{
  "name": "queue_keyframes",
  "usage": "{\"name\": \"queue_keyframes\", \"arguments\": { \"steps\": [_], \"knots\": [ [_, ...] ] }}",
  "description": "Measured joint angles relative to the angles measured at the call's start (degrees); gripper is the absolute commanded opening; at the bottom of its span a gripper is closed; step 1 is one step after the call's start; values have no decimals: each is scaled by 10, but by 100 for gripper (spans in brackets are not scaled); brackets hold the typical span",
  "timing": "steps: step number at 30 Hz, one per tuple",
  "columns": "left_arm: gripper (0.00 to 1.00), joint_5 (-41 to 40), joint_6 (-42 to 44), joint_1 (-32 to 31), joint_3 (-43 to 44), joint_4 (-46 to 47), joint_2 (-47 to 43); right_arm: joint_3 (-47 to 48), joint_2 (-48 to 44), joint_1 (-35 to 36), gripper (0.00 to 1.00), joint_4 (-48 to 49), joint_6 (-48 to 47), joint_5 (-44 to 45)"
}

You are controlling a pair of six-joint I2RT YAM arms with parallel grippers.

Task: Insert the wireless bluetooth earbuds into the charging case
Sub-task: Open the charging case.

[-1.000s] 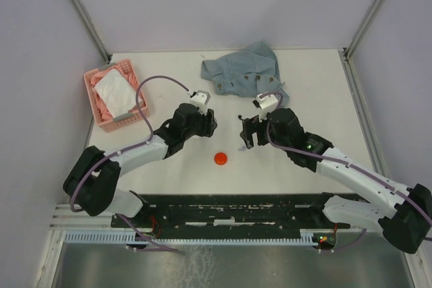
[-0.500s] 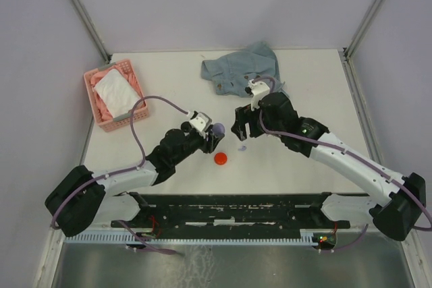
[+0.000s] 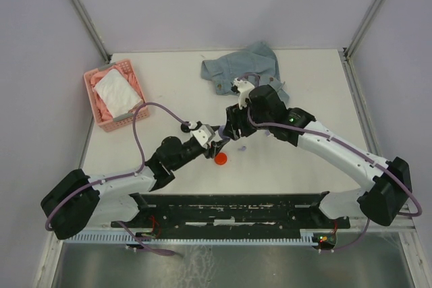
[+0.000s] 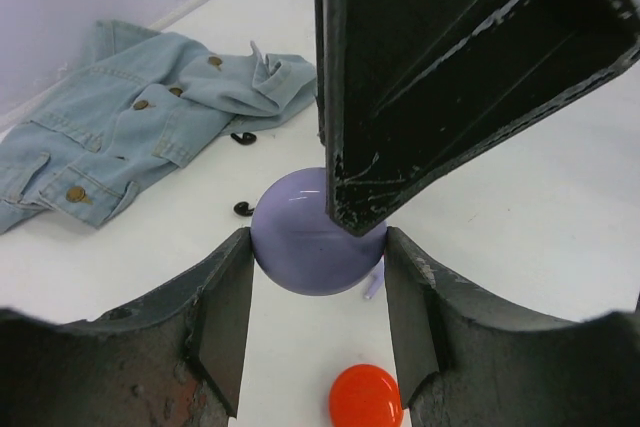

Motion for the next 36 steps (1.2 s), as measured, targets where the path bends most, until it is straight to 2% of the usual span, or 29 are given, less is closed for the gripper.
{"name": "queue_keyframes", "arguments": {
  "steps": [6, 9, 16, 21, 27, 36],
  "knots": [
    [44, 8, 15, -5, 0, 6, -1, 2, 20, 0, 52, -2, -1, -22],
    [45, 11, 17, -6, 0, 7, -1, 2, 24, 0, 39, -2, -3, -32],
    [59, 12, 18, -6, 0, 4, -2, 2, 24, 0, 25, -4, -16, -50],
    [67, 25, 18, -6, 1, -12, -11, 7, 24, 0, 23, -19, -41, -61],
    [68, 57, 18, -2, 1, -53, -28, 34, 23, -2, 22, -64, -105, -71],
    [67, 213, -24, 87, 1, -50, -37, 66, 4, -5, 22, -152, -233, -122]
  ]
}}
